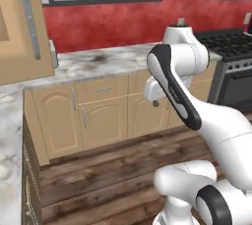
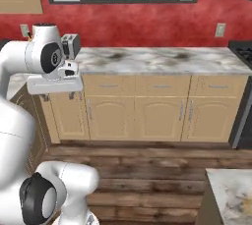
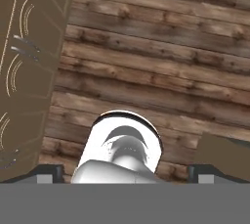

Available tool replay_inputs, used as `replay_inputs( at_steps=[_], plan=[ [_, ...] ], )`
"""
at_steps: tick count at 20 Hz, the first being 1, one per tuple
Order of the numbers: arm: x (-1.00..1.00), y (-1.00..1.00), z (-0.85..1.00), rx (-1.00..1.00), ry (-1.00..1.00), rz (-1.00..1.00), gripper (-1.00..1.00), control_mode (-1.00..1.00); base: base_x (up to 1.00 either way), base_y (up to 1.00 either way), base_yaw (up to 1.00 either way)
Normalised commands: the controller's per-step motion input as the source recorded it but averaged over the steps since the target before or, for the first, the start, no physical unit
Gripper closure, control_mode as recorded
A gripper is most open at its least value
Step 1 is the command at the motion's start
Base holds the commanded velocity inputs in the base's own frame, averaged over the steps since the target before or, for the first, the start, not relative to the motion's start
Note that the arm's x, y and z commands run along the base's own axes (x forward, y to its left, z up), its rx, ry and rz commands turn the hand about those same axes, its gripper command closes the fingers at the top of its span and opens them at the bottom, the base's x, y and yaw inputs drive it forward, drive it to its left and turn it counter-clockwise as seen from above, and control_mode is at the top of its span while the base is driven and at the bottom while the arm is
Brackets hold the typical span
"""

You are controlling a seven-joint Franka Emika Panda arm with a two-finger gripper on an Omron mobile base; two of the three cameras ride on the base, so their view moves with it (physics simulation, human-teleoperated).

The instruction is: Move the hot dog bun to the plate on the dining table and place the condiment next to that plate. Then navigate to the fridge and take the sausage and place it on the plate as well.

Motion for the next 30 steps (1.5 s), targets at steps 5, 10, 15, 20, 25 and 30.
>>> replay_inputs(
  at_steps=[5, 10, 15, 20, 25, 30],
  plan=[
    [0.0, 0.0, 0.0, 0.0, 0.0, 0.0, -1.0, 1.0, 1.0, 0.33, 0.0],
    [0.0, 0.0, 0.0, 0.0, 0.0, 0.0, -1.0, 1.0, 1.0, 0.29, 0.05],
    [0.0, 0.0, 0.0, 0.0, 0.0, 0.0, -1.0, 1.0, 0.99, 0.06, 0.49],
    [0.0, 0.0, 0.0, 0.0, 0.0, 0.0, -1.0, 1.0, 0.68, 0.0, 0.73],
    [0.0, 0.0, 0.0, 0.0, 0.0, 0.0, -1.0, 1.0, 0.54, 0.0, 0.78],
    [0.0, 0.0, 0.0, 0.0, 0.0, 0.0, -1.0, 1.0, 0.55, 0.0, 0.77]
  ],
)
